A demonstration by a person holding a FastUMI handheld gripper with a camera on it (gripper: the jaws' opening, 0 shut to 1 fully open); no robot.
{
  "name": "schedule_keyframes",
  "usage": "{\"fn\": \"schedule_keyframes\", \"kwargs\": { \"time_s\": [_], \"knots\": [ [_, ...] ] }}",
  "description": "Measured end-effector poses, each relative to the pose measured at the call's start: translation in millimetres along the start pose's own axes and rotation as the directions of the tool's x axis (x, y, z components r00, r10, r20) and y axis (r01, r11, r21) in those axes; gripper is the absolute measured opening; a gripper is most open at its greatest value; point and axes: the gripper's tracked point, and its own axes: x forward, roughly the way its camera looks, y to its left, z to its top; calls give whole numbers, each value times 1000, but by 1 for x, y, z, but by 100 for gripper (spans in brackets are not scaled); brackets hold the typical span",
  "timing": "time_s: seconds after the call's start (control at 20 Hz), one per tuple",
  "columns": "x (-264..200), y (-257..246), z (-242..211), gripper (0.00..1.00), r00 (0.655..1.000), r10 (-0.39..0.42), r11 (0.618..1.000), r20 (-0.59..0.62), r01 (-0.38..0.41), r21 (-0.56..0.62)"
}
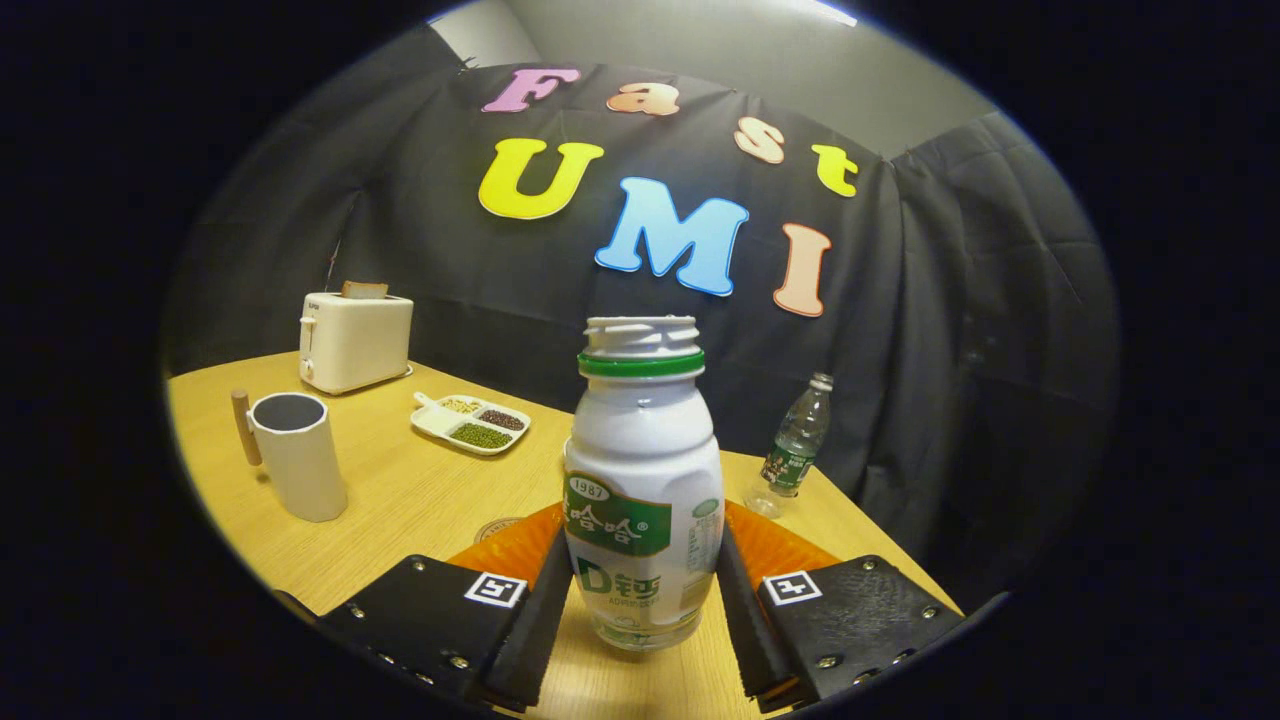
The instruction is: Take the bottle from table, then pour the juice into the cup, finally place the bottle on the coaster
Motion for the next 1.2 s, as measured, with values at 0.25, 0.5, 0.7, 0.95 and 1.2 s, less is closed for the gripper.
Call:
{"fn": "schedule_keyframes", "kwargs": {
  "time_s": [0.25, 0.5, 0.7, 0.95, 1.2],
  "knots": [
    [5, 24, 22, 72, 1000, 27, 995, 14, -26, -95],
    [9, 48, 31, 71, 998, 62, 981, 3, -61, -183],
    [15, 63, 32, 72, 996, 87, 961, -21, -89, -262],
    [20, 87, 31, 72, 990, 129, 912, -51, -139, -386],
    [20, 101, 29, 72, 988, 145, 837, -56, -152, -526]
  ]
}}
